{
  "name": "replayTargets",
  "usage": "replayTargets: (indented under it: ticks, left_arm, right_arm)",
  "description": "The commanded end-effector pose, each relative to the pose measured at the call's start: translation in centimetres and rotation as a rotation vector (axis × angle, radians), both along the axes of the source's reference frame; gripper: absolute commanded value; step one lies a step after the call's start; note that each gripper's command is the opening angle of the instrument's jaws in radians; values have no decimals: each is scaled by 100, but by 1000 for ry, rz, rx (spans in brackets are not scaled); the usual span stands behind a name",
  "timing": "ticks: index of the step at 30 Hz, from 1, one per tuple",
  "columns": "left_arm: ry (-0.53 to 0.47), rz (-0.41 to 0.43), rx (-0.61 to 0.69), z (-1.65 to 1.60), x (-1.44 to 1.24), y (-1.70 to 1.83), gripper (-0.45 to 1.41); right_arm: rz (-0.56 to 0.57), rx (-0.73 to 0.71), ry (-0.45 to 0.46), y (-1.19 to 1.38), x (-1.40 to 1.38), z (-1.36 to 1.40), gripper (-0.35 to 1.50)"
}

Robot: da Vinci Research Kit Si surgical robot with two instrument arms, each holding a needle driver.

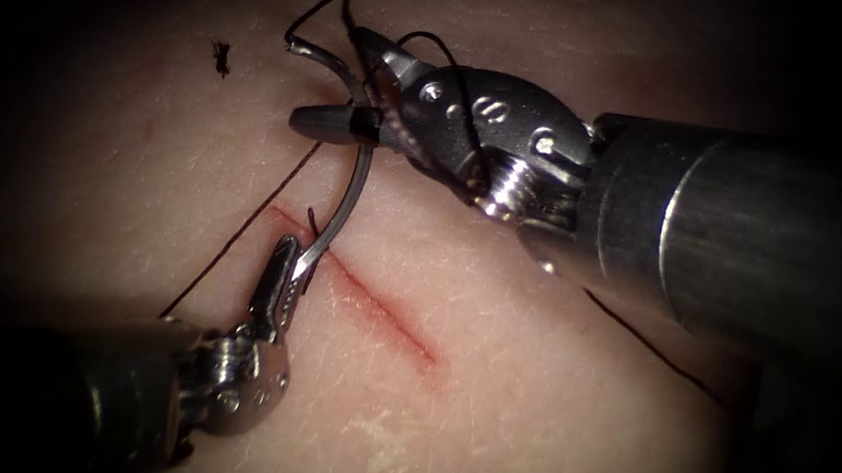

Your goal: Wound Closure

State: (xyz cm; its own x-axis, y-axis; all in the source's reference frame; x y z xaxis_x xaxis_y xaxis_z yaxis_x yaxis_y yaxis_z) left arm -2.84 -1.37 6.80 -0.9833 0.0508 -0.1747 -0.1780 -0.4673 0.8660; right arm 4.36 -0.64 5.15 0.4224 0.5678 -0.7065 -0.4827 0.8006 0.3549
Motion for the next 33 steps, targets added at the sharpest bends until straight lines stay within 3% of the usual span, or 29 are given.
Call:
replayTargets:
  ticks: [1, 17, 19, 21, 22, 23, 29, 31, 33]
  left_arm:
    - [2, 2, 2, 9, -5, -6, -45]
    - [0, 2, 0, 9, -3, -6, -45]
    - [0, 2, 0, 9, -3, -7, -45]
    - [0, 2, 0, 8, -2, -7, -45]
    - [0, 3, 0, 8, -2, -7, -45]
    - [0, 3, 0, 8, -2, -7, -45]
    - [4, 6, 1, 7, -1, -5, -45]
    - [-9, 1, 5, 5, -1, -3, 29]
    - [-31, -10, 11, 1, 0, 2, 90]
  right_arm:
    - [-6, 4, 0, -5, 9, 6, 89]
    - [-3, 30, 1, -20, 7, 11, 71]
    - [-4, 36, 13, -20, 8, 11, 52]
    - [-3, 47, 26, -20, 7, 11, 10]
    - [-1, 51, 34, -20, 7, 11, -23]
    - [0, 55, 45, -20, 6, 10, -35]
    - [80, 99, 93, -18, 1, 7, -35]
    - [107, 112, 100, -17, -1, 6, -35]
    - [118, 119, 108, -15, -4, 5, -35]
